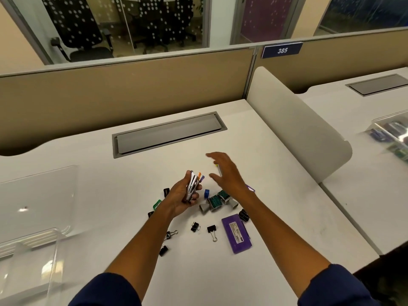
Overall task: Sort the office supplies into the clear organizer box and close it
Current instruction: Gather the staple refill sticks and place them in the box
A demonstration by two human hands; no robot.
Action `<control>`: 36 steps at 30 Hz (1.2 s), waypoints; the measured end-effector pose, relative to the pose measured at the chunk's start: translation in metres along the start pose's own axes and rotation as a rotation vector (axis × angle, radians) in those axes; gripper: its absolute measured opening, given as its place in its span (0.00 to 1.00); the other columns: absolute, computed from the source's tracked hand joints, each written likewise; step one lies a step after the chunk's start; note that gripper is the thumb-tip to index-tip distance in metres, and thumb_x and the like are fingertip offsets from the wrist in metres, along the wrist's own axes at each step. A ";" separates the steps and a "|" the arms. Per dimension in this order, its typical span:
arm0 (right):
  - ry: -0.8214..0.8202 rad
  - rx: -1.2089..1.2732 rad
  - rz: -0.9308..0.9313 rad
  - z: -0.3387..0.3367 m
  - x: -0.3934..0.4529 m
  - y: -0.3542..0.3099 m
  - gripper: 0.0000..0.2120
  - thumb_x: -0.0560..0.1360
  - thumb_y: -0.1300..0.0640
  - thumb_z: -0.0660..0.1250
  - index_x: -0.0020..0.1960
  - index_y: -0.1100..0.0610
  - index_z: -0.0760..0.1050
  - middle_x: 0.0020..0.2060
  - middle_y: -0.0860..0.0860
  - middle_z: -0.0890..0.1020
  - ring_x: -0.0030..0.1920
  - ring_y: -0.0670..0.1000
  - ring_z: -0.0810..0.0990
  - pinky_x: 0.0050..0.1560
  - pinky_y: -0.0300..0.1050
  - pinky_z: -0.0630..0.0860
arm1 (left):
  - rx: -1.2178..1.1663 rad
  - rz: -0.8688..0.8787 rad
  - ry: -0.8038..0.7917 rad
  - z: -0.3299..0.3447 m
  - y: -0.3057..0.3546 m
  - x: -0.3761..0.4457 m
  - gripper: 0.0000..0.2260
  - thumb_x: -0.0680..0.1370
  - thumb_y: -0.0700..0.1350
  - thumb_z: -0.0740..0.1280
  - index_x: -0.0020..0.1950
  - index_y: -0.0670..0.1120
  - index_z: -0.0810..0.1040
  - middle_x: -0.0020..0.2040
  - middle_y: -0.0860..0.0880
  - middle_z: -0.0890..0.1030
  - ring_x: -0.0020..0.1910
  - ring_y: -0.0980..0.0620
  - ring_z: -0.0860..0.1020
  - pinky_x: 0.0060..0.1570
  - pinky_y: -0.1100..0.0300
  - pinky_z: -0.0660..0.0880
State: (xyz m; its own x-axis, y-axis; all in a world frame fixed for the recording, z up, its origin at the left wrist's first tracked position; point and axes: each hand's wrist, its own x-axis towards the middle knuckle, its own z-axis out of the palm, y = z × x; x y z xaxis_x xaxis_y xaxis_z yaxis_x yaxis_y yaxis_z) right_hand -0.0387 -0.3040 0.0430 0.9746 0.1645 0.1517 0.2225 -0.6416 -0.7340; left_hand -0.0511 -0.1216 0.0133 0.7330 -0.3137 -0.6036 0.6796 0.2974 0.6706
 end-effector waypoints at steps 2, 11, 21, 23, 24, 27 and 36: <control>0.071 -0.031 0.184 -0.003 0.002 0.019 0.29 0.72 0.66 0.71 0.70 0.54 0.68 0.65 0.55 0.72 0.62 0.54 0.75 0.62 0.46 0.74 | -0.020 0.004 0.029 -0.004 0.001 0.001 0.25 0.76 0.64 0.60 0.59 0.44 0.76 0.42 0.47 0.79 0.27 0.53 0.72 0.28 0.62 0.67; -0.106 -0.376 0.528 0.016 0.023 0.048 0.28 0.74 0.46 0.68 0.70 0.54 0.64 0.61 0.55 0.77 0.61 0.59 0.75 0.60 0.53 0.66 | -0.096 -0.021 0.135 -0.026 0.011 0.005 0.24 0.79 0.61 0.57 0.60 0.43 0.75 0.43 0.46 0.80 0.29 0.53 0.74 0.28 0.61 0.72; -0.017 -0.081 0.601 0.025 0.037 0.037 0.26 0.74 0.66 0.65 0.71 0.61 0.64 0.60 0.61 0.78 0.61 0.61 0.76 0.59 0.51 0.75 | -0.140 -0.007 0.162 -0.033 0.007 0.003 0.15 0.81 0.53 0.58 0.52 0.43 0.77 0.43 0.46 0.81 0.32 0.51 0.74 0.31 0.58 0.70; -0.004 0.111 0.610 0.027 0.033 0.022 0.28 0.74 0.65 0.66 0.73 0.59 0.63 0.60 0.57 0.79 0.61 0.57 0.77 0.58 0.45 0.74 | -0.155 0.015 0.178 -0.032 0.008 -0.001 0.14 0.82 0.50 0.56 0.49 0.44 0.78 0.44 0.45 0.81 0.34 0.51 0.74 0.33 0.57 0.69; -0.012 0.195 0.610 0.030 0.031 0.015 0.29 0.74 0.65 0.67 0.73 0.59 0.63 0.59 0.55 0.80 0.59 0.56 0.78 0.55 0.44 0.74 | -0.157 0.025 0.193 -0.032 0.008 -0.003 0.14 0.82 0.50 0.56 0.49 0.44 0.78 0.45 0.45 0.81 0.35 0.50 0.74 0.34 0.57 0.69; -0.102 0.467 0.585 0.043 0.015 -0.010 0.29 0.73 0.64 0.70 0.72 0.60 0.66 0.55 0.53 0.82 0.52 0.54 0.82 0.52 0.46 0.79 | -0.145 0.076 0.233 -0.033 0.009 -0.011 0.13 0.82 0.49 0.55 0.53 0.45 0.77 0.47 0.45 0.81 0.37 0.50 0.75 0.37 0.56 0.70; -0.196 0.616 0.491 0.100 -0.024 -0.076 0.13 0.68 0.59 0.69 0.52 0.55 0.82 0.47 0.55 0.85 0.46 0.53 0.84 0.52 0.52 0.82 | -0.124 0.291 0.224 -0.057 0.007 -0.057 0.14 0.83 0.40 0.56 0.66 0.44 0.75 0.58 0.41 0.81 0.55 0.42 0.79 0.58 0.42 0.74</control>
State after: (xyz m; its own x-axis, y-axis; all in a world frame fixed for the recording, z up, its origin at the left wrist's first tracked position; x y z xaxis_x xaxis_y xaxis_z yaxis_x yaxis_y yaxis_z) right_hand -0.0815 -0.1844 0.0293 0.9233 0.1361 -0.3591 -0.3379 -0.1567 -0.9280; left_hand -0.0863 -0.0497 0.0280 0.8750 0.0010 -0.4840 0.4305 0.4556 0.7792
